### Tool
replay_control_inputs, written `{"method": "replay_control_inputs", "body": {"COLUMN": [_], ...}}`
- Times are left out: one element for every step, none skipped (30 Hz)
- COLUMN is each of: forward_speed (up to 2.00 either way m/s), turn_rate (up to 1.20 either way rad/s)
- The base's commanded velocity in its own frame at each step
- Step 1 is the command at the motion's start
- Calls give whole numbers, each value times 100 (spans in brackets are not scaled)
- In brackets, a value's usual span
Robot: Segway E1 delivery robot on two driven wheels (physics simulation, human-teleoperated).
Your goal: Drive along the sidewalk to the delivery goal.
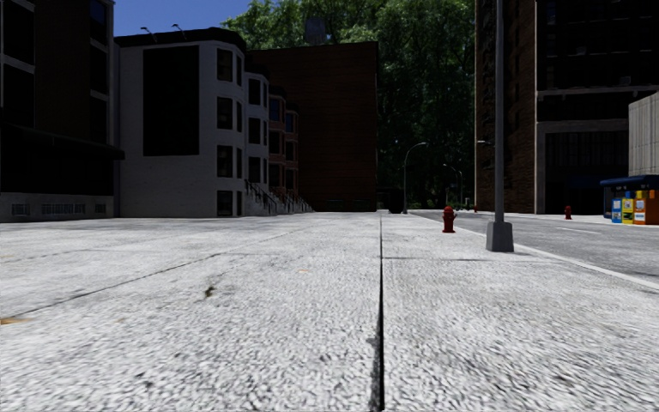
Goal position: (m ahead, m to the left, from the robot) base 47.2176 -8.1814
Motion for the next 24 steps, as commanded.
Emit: {"method": "replay_control_inputs", "body": {"forward_speed": [200, 200, 200, 200, 200, 200, 200, 200, 200, 200, 200, 200, 200, 200, 200, 200, 200, 200, 200, 200, 200, 200, 200, 200], "turn_rate": [0, 0, 0, 0, 0, 0, 0, 0, 0, 0, 0, 0, 0, 0, 0, 0, 0, 0, 0, 0, 0, 0, 0, 0]}}
